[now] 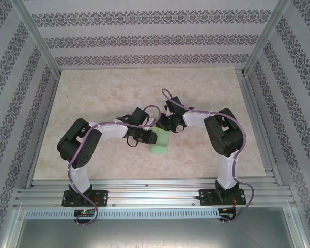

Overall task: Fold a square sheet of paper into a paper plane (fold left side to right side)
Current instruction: First fold the square sheet of paper in half at the center of the table.

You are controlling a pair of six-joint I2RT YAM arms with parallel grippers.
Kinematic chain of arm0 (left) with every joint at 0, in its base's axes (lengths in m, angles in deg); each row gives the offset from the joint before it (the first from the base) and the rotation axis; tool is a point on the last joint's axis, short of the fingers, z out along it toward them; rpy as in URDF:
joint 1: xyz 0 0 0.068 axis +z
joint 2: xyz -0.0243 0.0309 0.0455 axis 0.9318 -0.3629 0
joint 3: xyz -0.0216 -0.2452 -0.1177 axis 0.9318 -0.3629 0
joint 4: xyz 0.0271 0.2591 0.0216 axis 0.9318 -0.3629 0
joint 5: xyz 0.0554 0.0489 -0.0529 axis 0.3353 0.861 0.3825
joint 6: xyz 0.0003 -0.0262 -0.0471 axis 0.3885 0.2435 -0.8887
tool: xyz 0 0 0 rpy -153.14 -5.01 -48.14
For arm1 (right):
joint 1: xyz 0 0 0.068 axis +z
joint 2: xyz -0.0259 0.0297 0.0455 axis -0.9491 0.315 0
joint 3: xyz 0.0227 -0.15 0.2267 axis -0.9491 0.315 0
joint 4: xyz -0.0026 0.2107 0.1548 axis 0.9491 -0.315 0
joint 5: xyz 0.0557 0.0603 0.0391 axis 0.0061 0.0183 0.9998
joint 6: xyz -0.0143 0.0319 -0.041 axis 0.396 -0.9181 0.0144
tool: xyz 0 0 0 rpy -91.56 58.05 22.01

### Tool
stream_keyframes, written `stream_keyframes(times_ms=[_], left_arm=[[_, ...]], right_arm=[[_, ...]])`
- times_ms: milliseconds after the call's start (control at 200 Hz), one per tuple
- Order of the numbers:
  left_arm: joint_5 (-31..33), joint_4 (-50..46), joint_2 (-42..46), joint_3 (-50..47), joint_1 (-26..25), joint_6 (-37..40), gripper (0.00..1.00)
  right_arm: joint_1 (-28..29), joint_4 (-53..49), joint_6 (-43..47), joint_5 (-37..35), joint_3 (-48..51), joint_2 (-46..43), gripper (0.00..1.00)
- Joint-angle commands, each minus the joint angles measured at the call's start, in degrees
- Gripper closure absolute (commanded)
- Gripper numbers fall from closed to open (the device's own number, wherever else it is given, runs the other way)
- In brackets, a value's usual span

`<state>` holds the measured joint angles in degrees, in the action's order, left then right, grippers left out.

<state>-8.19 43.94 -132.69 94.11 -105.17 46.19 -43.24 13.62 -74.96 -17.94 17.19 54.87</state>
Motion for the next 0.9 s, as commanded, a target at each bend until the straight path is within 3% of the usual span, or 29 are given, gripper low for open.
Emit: stream_keyframes(times_ms=[0, 350, 899], left_arm=[[1.01, -4.30, 1.25, -2.84, -0.44, 4.97, 0.68], [-3.35, -5.35, 4.08, -4.74, -2.28, 11.33, 0.65], [-6.43, -4.89, 5.66, -9.20, -5.33, 11.24, 0.64]], right_arm=[[0.34, -4.86, 1.76, -4.65, 0.11, 2.19, 0.86], [0.50, -4.82, 1.50, -4.62, -0.37, 2.75, 0.86], [0.56, -5.34, 1.51, -4.50, -0.73, 2.74, 0.86]])
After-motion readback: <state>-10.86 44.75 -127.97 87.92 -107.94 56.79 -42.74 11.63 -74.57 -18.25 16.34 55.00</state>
